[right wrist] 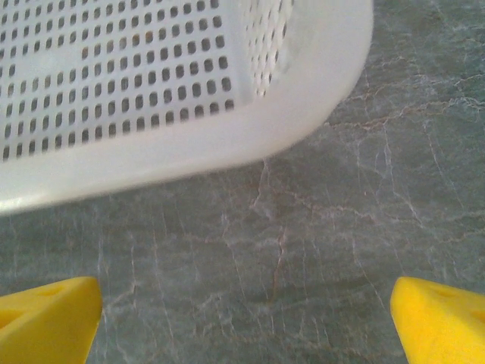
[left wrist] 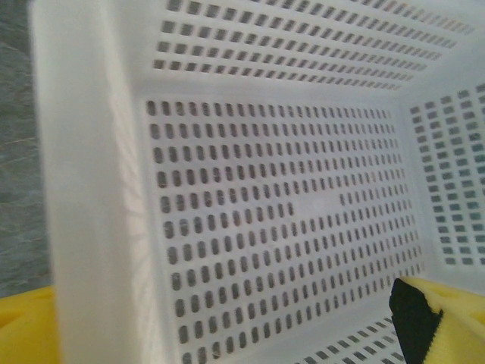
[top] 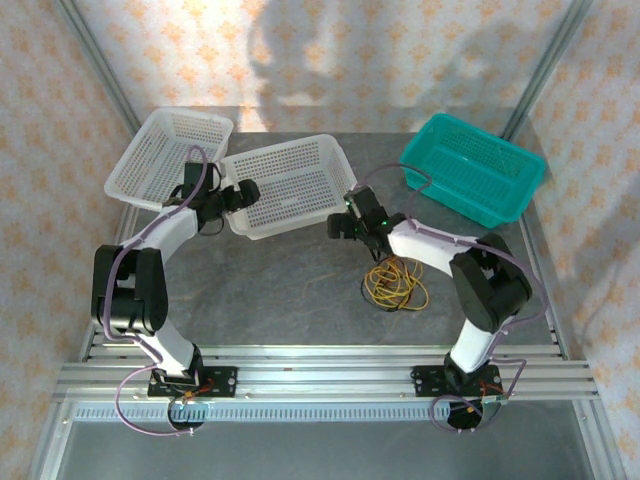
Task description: Untangle the cables
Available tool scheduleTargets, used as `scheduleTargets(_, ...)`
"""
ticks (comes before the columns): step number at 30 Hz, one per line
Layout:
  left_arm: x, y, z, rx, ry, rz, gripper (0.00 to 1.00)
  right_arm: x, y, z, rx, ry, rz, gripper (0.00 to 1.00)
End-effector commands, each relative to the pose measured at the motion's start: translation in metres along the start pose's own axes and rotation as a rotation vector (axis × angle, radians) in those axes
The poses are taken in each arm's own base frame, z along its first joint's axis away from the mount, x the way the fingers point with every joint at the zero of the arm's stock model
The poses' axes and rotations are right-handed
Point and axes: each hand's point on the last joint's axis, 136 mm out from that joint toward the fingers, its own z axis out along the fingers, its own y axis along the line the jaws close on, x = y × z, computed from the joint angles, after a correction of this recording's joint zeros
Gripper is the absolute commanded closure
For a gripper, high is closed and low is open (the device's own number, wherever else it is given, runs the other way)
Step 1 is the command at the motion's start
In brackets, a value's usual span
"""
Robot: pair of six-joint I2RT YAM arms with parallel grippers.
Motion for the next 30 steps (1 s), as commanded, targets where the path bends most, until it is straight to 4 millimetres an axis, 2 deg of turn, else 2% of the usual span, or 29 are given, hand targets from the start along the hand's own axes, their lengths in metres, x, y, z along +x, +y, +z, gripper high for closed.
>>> scheduleTargets(1, 0.009, -0.027, -0.008, 0.088, 0.002, 0.049, 0.01, -0.028, -0.010, 0.005, 0.016, -0.077, 0.122, 0.03)
scheduleTargets(6, 0.035, -0.052, -0.010, 0.143, 0.025, 0.099, 0.01, -0.045, -0.027, 0.017, 0.026, -0.110, 0.213, 0.04)
scheduleTargets(13, 0.080, -0.101, -0.023, 0.266, 0.043, 0.172, 0.01, -0.076, -0.043, 0.023, 0.064, -0.145, 0.220, 0.04)
scheduleTargets(16, 0.100, -0.119, -0.025, 0.310, 0.066, 0.200, 0.01, -0.083, -0.050, 0.025, 0.091, -0.146, 0.216, 0.04)
scheduleTargets(19, 0.109, -0.120, -0.024, 0.285, 0.072, 0.230, 0.01, -0.086, -0.059, 0.021, 0.120, -0.158, 0.220, 0.04)
scheduleTargets(22, 0.097, -0.097, -0.029, 0.155, -0.001, 0.246, 0.01, -0.087, -0.065, 0.012, 0.143, -0.169, 0.225, 0.04)
scheduleTargets(25, 0.076, -0.080, -0.048, 0.027, -0.093, 0.281, 0.01, -0.094, -0.058, -0.008, 0.095, -0.203, 0.204, 0.03)
scheduleTargets(28, 0.046, -0.074, -0.071, -0.050, -0.185, 0.297, 0.01, -0.106, -0.054, -0.036, 0.050, -0.288, 0.173, 0.03)
scheduleTargets(30, 0.021, -0.068, -0.082, -0.088, -0.227, 0.297, 0.00, -0.114, -0.059, -0.054, 0.070, -0.344, 0.157, 0.02)
